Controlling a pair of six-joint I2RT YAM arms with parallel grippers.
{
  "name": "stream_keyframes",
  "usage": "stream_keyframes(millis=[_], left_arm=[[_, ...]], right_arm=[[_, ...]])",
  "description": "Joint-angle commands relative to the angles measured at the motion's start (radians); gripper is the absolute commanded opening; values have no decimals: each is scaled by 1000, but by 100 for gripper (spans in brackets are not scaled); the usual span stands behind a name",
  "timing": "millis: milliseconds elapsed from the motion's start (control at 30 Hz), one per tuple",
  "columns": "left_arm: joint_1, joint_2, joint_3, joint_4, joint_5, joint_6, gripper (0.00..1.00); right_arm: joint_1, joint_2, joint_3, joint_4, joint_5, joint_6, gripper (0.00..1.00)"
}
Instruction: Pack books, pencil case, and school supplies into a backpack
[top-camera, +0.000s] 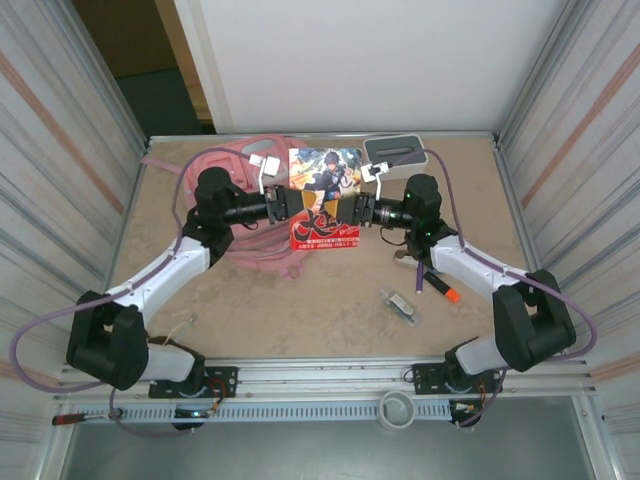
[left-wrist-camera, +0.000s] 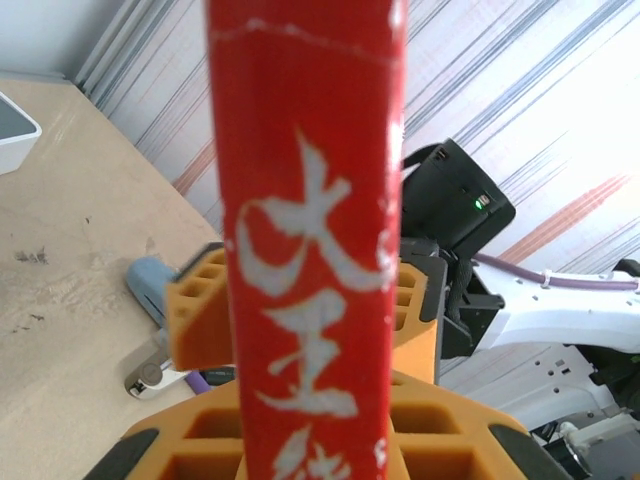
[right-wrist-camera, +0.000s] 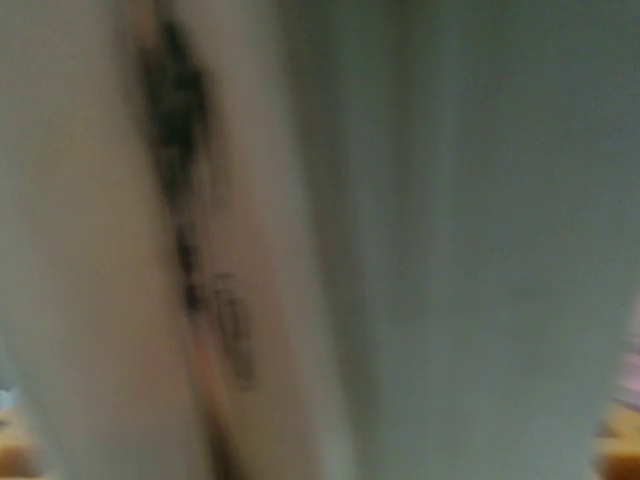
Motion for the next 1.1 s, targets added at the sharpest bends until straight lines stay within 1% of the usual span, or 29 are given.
stream_keyframes(millis=[0,33,100,133,167,200,233,300,333,400,433,500,533,633,800,1067], left_arm=[[33,3,2,115,16,-37,0],[42,9,3,87,7,-23,5],[60,18,16,-9,-6,46,27],[71,17,35,-130,-20,129,41],[80,13,56,-238,-57,218,48],[88,5,84,-400,-132,333,56],[88,-3,110,-537,-257,449,62],[82,-2,142,-702,-495,637,70],[79,5,152,-755,-599,733,73],[77,35,167,-822,-729,902,76],[76,57,178,-852,-776,984,77],[74,103,196,-891,-840,1099,77],[73,129,205,-911,-852,1156,77],[63,179,216,-939,-839,1261,77],[41,229,213,-943,-821,1356,79],[18,334,261,-972,-897,1365,78]], right_arm=[[-25,12,-12,222,-35,152,32],[-35,11,-17,228,-24,166,25],[-52,2,-17,192,-5,169,6],[-64,-5,-12,135,10,161,0],[-78,-12,-5,73,26,151,0],[-94,-24,-1,0,49,136,0],[-113,-38,-2,-65,68,119,0],[-145,-72,-4,-184,99,76,0],[-160,-95,-4,-246,116,49,0],[-183,-131,2,-359,151,-3,0],[-193,-147,8,-413,166,-28,0],[-210,-165,16,-477,181,-58,0],[-216,-174,17,-500,185,-67,0],[-229,-174,11,-521,194,-73,0],[-241,-145,-1,-510,172,-55,0],[-243,-130,-20,-495,166,-49,0]])
